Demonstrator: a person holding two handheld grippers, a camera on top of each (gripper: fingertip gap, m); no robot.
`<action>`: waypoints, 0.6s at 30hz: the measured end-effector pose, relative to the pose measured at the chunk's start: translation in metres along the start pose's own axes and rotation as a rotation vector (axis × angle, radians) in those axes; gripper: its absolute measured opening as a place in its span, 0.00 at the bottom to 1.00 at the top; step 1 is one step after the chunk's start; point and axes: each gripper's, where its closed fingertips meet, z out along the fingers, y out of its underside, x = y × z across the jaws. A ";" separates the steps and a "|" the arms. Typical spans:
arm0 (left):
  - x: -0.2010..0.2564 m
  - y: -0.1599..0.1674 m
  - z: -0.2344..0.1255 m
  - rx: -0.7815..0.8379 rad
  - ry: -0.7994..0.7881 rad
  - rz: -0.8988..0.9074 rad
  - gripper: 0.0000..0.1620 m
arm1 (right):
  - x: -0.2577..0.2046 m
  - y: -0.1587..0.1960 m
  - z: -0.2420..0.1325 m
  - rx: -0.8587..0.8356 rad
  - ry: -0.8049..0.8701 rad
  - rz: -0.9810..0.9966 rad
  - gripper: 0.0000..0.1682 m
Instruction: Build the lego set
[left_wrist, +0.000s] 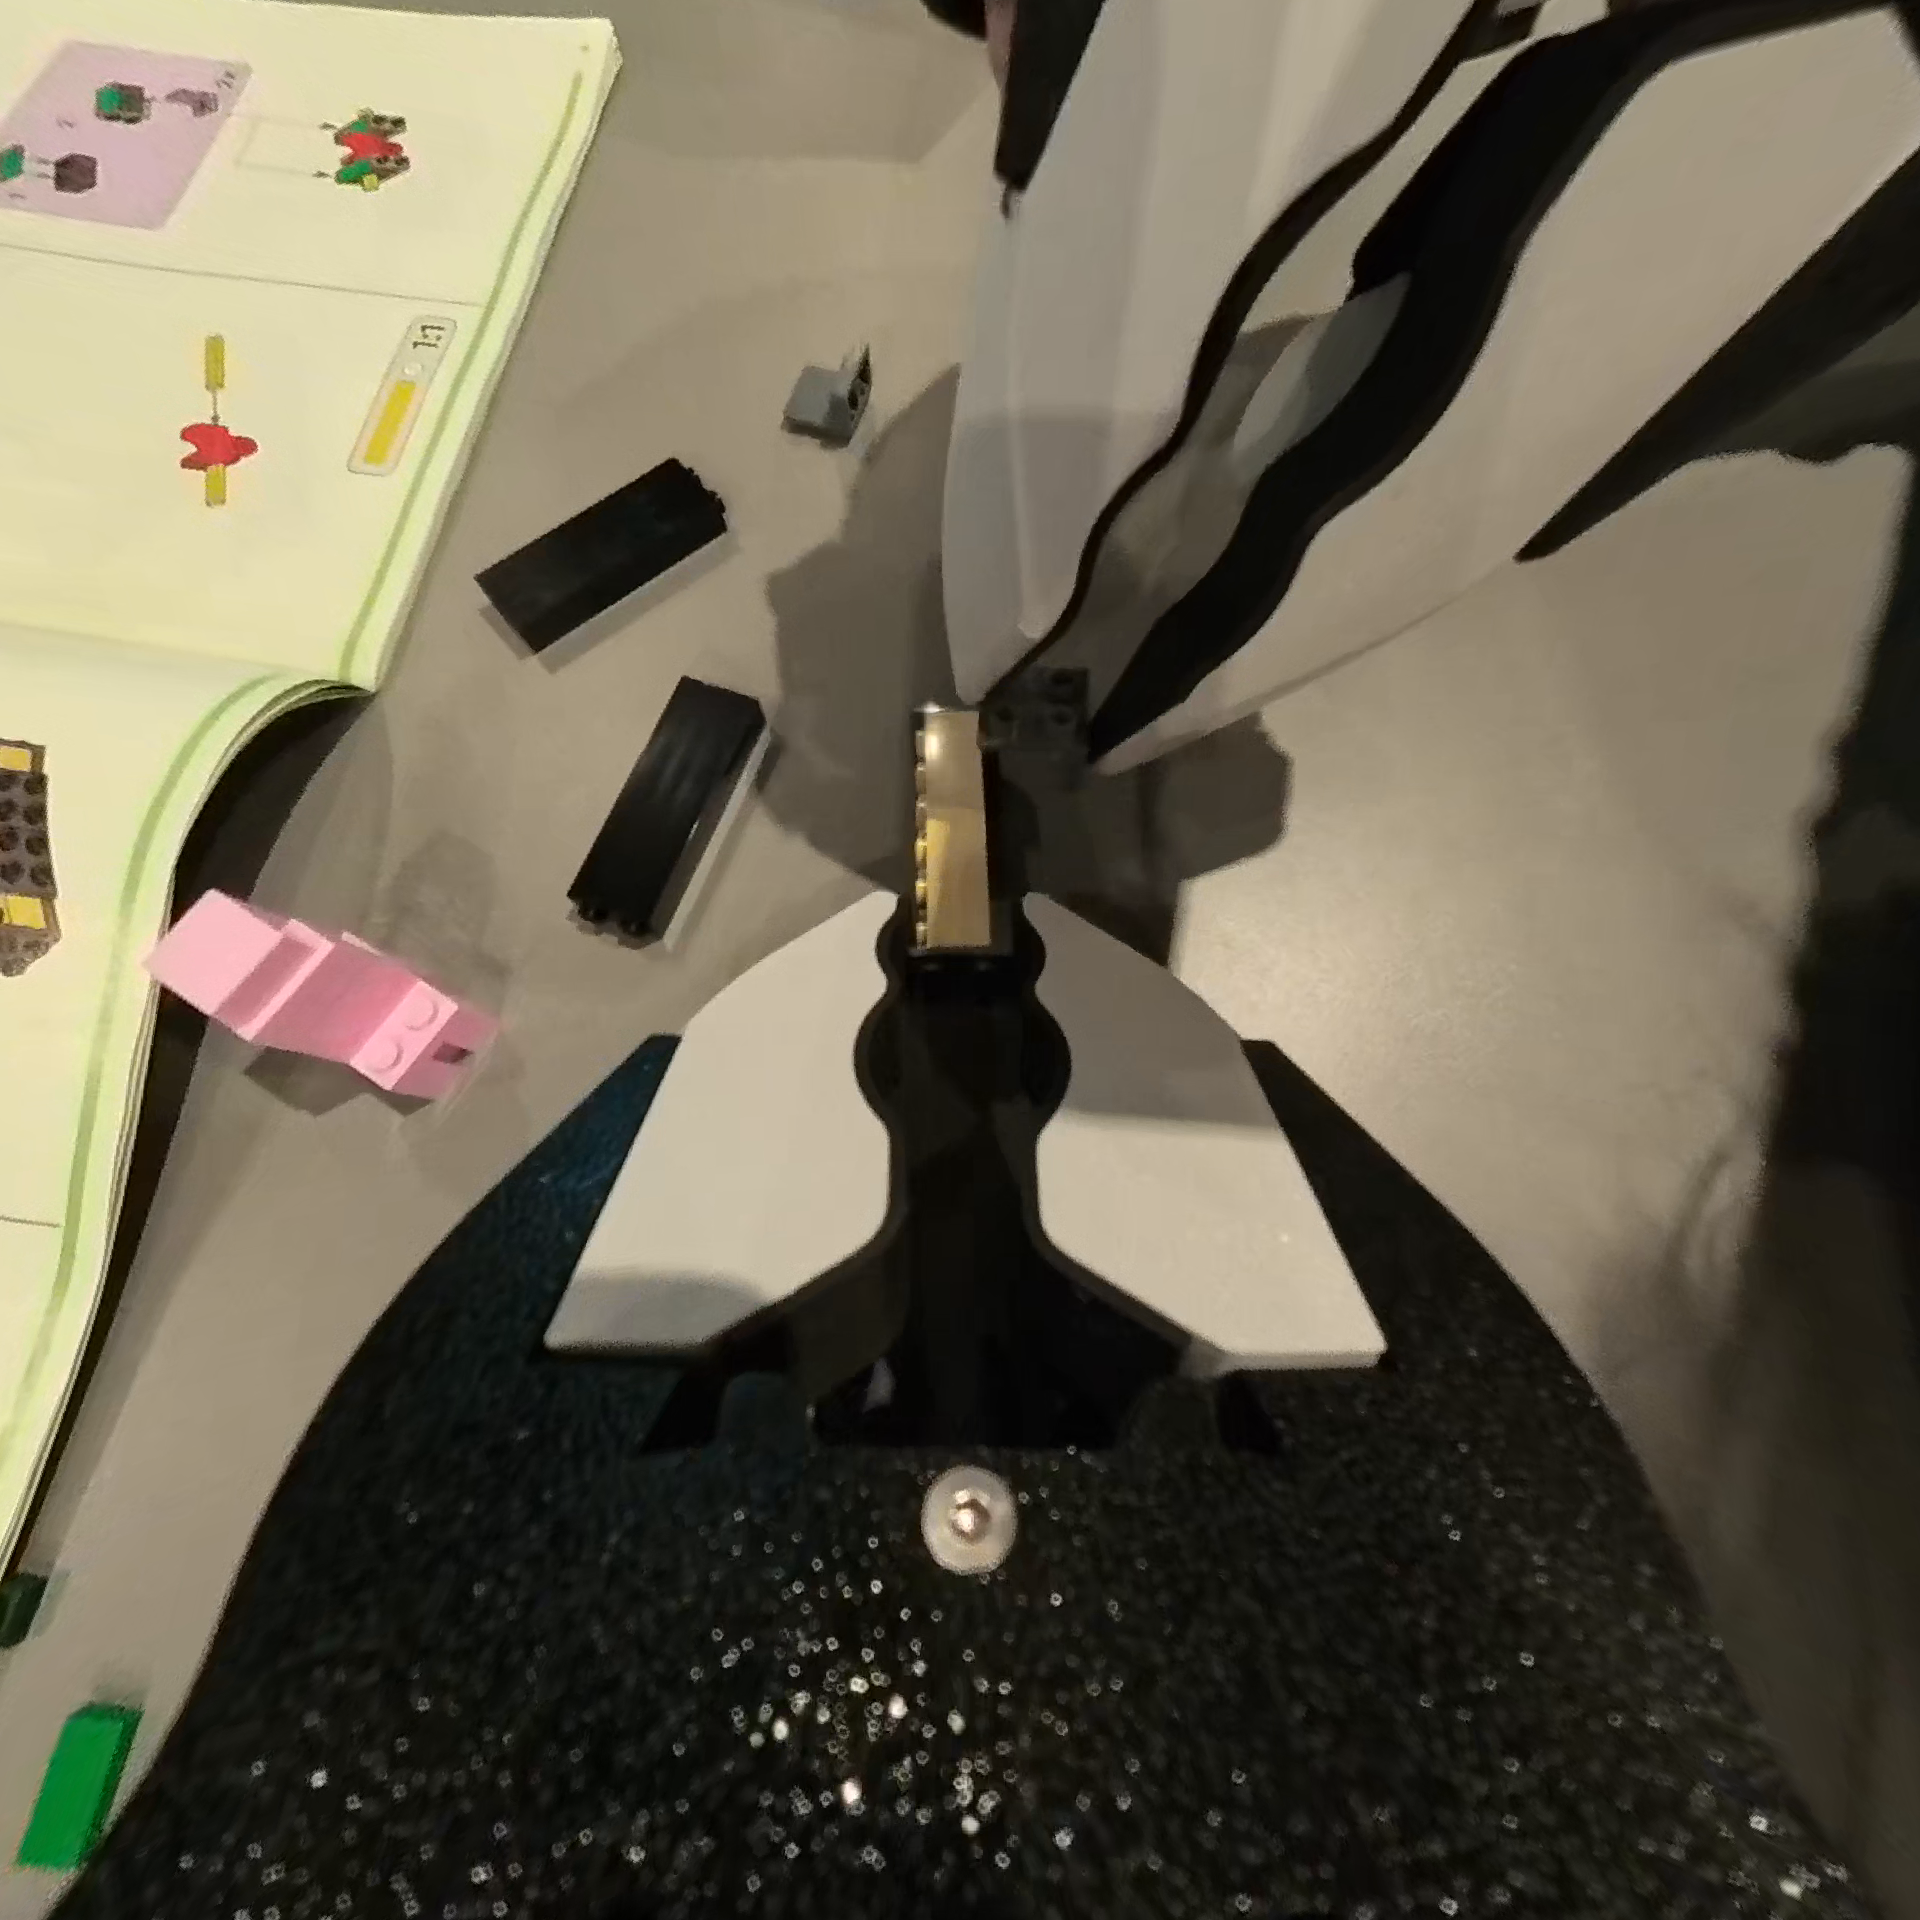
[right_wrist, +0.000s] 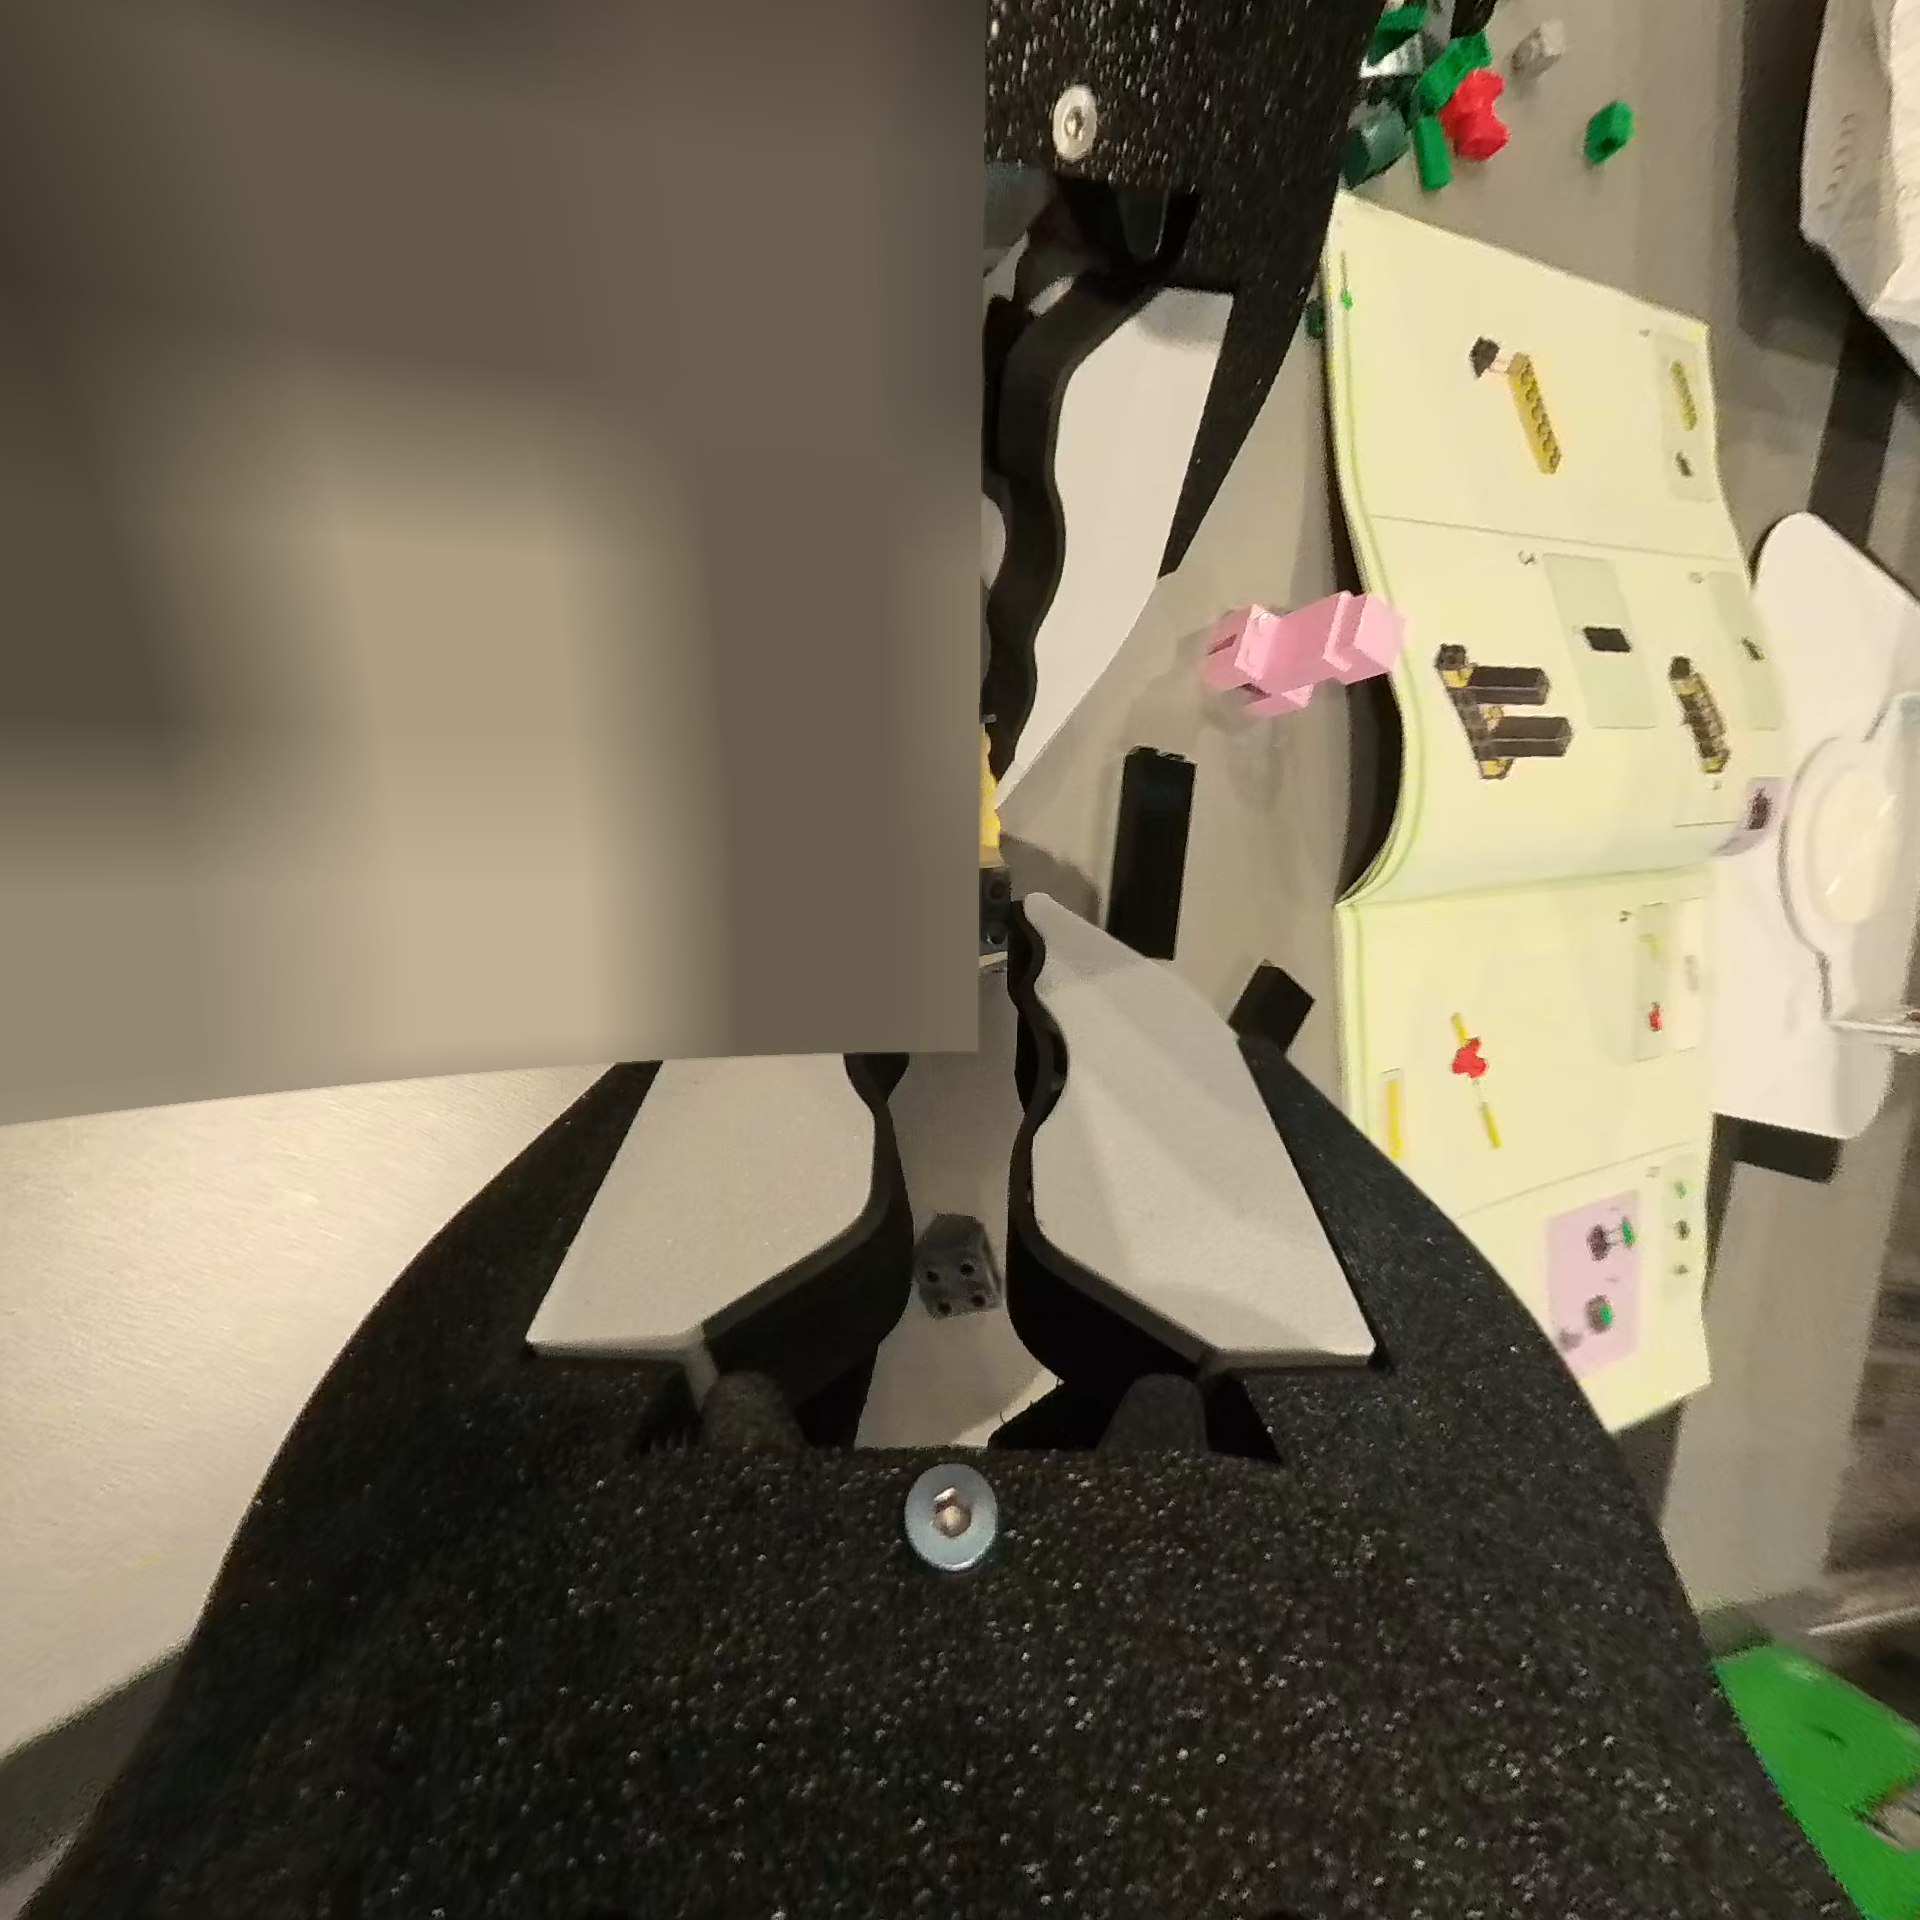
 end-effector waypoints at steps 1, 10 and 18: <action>0.000 0.001 0.000 -0.007 0.001 0.000 0.11 | -0.001 0.000 0.001 -0.001 0.000 0.004 0.09; 0.002 0.003 -0.001 -0.009 0.041 -0.034 0.13 | -0.003 -0.001 0.008 -0.004 0.011 0.024 0.09; 0.002 0.004 -0.004 -0.002 0.056 -0.063 0.19 | 0.001 -0.003 0.010 -0.019 0.020 0.004 0.09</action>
